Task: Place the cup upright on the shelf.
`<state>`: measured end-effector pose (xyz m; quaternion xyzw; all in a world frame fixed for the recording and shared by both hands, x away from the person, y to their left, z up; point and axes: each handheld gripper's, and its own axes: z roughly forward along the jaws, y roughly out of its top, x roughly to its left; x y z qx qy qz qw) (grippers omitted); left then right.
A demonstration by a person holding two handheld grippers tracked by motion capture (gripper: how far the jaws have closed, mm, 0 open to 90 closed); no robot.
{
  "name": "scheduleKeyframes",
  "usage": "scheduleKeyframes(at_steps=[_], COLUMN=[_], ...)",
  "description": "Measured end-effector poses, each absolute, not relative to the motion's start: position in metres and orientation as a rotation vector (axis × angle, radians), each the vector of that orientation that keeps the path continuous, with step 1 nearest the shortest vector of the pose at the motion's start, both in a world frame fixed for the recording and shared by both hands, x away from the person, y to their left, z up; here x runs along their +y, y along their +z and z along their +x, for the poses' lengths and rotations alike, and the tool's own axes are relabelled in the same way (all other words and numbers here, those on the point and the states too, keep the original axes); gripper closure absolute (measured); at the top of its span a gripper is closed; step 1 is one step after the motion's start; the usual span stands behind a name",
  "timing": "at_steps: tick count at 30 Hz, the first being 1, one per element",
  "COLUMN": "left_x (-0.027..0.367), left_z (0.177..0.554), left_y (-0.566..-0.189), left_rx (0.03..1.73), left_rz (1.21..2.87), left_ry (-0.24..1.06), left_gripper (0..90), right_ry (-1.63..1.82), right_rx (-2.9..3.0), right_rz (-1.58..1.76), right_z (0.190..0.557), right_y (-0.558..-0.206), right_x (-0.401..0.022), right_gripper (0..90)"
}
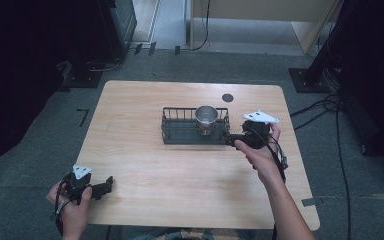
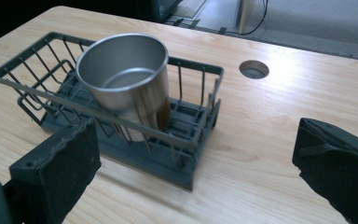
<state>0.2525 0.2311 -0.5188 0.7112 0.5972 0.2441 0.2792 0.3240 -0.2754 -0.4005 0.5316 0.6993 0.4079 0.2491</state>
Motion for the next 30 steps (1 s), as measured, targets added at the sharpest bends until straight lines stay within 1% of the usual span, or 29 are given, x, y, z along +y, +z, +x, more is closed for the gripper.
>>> scheduleKeyframes(at_steps=[12, 30], left_x=[0.231, 0.231], left_z=[0.252, 0.252], left_y=[-0.519, -0.519], left_rx=[1.601, 1.601], left_rz=[1.91, 1.91], left_ry=[0.655, 0.655], left_gripper=[0.0, 0.0], right_ry=[1.095, 1.074], right_rx=[1.852, 1.763], right_rz=[1.494, 1.599], right_z=[0.301, 0.265], right_y=[-0.412, -0.442], right_x=[-0.304, -0.346], right_gripper=[0.7, 1.4])
